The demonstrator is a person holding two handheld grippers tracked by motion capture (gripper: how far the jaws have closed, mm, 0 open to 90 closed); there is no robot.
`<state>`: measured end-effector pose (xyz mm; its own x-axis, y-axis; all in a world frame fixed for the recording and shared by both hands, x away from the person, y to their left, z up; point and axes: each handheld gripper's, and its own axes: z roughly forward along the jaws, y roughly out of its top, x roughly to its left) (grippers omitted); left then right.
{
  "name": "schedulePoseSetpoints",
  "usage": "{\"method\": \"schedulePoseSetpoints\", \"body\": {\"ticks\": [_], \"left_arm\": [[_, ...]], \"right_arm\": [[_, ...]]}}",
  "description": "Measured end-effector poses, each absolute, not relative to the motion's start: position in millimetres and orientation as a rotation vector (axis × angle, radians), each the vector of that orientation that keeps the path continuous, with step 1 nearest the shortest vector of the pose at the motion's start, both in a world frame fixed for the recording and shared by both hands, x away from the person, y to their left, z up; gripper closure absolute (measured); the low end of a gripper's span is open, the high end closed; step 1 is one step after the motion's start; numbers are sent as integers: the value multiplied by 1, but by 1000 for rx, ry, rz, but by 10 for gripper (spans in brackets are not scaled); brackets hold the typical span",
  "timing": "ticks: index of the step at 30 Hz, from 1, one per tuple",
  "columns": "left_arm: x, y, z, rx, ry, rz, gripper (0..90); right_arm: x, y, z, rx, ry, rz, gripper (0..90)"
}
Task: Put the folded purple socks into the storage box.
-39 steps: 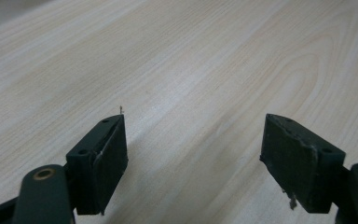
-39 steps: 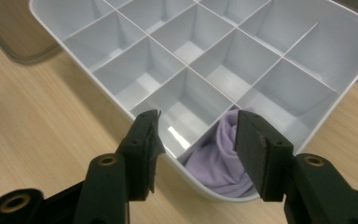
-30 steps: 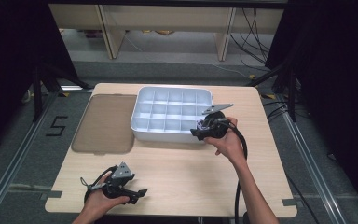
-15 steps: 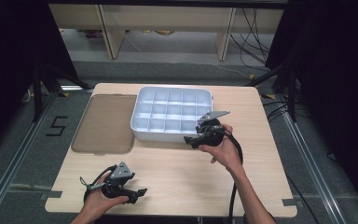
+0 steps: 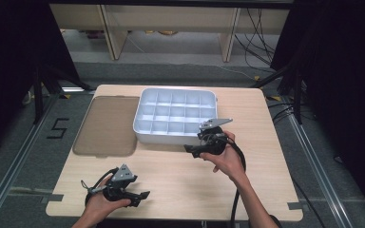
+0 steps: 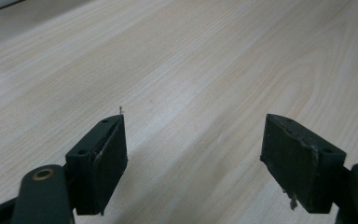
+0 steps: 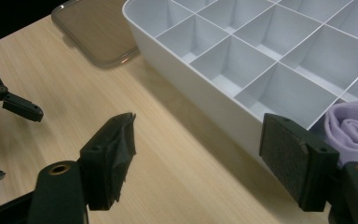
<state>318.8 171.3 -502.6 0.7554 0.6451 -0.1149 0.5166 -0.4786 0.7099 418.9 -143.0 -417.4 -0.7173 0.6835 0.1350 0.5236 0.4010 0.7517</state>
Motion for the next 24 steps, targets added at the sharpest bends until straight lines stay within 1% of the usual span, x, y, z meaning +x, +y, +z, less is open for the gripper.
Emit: {"method": "schedulePoseSetpoints", "body": {"ticks": [1,7,9,12,24], "left_arm": [[318,170,-503,2159,881,211,219],[319,171,-503,2173,878,220,220],[318,170,-503,2155,882,209,219],[319,172,-502,2165,876,211,219],[318,171,-502,2168,872,209,218]], "right_arm": [[419,-144,-417,1058,2482,1180,268],[415,-138,-421,1029,2513,1184,242],[413,-137,-420,1032,2514,1166,235],[410,-135,-423,1031,2474,1211,235],[398,-133,-425,1004,2515,1189,239]]}}
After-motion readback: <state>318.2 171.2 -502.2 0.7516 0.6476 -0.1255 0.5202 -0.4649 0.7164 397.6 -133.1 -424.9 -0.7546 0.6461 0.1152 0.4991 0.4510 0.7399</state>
